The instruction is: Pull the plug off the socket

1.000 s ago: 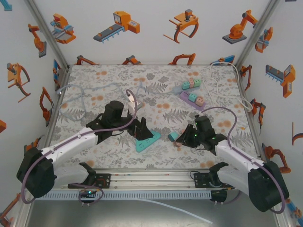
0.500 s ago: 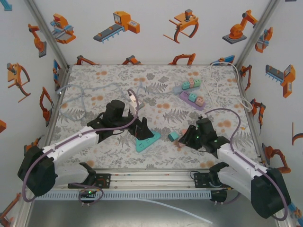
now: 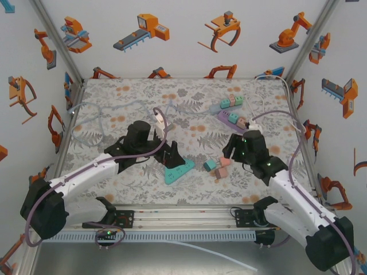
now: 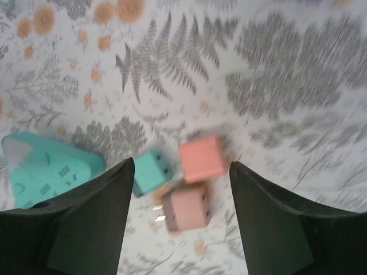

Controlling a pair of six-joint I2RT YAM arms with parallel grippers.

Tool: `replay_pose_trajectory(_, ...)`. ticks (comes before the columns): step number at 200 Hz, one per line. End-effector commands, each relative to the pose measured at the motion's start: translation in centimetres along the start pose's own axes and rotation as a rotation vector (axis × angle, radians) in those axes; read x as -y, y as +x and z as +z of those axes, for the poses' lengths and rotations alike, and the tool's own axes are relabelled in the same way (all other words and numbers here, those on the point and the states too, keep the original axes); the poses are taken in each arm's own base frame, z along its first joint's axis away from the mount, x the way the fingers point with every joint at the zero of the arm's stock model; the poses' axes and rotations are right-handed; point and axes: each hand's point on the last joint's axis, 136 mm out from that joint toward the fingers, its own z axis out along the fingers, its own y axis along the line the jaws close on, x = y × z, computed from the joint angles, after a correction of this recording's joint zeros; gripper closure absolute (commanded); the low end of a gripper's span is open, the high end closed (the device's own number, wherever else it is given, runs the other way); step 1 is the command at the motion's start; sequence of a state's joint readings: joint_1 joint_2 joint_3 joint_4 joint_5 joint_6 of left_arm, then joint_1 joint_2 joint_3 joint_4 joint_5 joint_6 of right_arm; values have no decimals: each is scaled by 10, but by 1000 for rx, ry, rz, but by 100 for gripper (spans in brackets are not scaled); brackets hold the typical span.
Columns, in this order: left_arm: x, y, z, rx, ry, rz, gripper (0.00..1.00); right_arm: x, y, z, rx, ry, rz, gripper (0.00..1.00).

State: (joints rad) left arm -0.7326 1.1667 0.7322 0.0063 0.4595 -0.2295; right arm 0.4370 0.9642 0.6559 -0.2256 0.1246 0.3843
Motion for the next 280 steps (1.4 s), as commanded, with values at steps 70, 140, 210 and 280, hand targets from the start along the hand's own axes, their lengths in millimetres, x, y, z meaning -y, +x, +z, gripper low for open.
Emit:
replay_pose_trajectory(70,4,-12,-5,8,-20,132,3,18,-79,119,-311,39,-691,10)
replay_pose_trajectory(140,2,-4,-11,35,-53,111,3,37,-55,173,-496,-79,-649,2)
replay_pose_trajectory(210,-1,0,-13,31,-71,103,3,55,-11,206,-623,-77,-688,15)
replay_pose_trajectory(280,-3,0,-13,32,-83,98,3,18,-10,188,-585,-223,-734,56)
